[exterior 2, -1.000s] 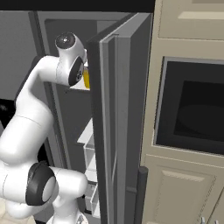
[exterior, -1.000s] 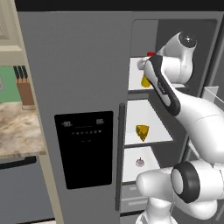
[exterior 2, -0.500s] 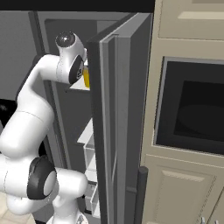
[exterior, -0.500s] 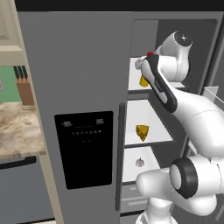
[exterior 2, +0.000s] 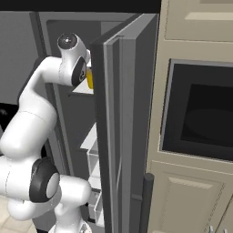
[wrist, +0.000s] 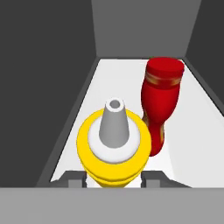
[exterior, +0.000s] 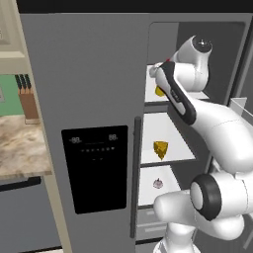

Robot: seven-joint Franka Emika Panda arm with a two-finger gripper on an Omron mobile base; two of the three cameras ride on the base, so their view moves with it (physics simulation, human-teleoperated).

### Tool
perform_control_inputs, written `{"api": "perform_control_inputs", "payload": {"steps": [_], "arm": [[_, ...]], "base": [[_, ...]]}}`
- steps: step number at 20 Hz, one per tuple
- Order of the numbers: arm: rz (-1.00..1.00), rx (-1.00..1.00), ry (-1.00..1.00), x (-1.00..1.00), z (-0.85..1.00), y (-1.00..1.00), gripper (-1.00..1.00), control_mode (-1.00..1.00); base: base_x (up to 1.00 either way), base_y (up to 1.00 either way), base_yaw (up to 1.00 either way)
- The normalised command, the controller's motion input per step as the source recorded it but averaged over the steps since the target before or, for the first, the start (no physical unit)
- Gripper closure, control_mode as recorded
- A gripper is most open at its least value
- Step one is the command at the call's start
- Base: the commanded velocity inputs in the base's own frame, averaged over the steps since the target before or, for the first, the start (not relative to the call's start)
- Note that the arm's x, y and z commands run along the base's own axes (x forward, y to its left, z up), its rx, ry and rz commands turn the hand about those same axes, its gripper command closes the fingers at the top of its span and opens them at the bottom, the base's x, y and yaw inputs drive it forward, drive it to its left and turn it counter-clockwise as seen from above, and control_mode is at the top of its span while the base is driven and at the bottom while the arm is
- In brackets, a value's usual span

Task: Place the mustard and ketchup from the counter to the top shelf of the fridge. If the existing items in the fridge are on the top shelf, move them to other shelves.

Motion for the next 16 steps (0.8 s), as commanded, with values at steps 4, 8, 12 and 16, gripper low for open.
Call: {"api": "perform_control_inputs", "payload": {"steps": [4,8,12,16], "arm": [[0.0,-0.02,0.0,0.28,-0.38,0.04,1.0,-1.0],[0.0,-0.03,0.01,0.25,-0.49,0.0,1.0,-1.0],[0.0,-0.03,0.01,0.25,-0.48,0.0,1.0,-1.0],[0.03,0.0,0.0,0.23,-0.09,-0.29,1.0,-1.0]], "base": [[0.0,0.0,0.0],[0.0,0.0,0.0],[0.0,0.0,0.0],[0.0,0.0,0.0]]}}
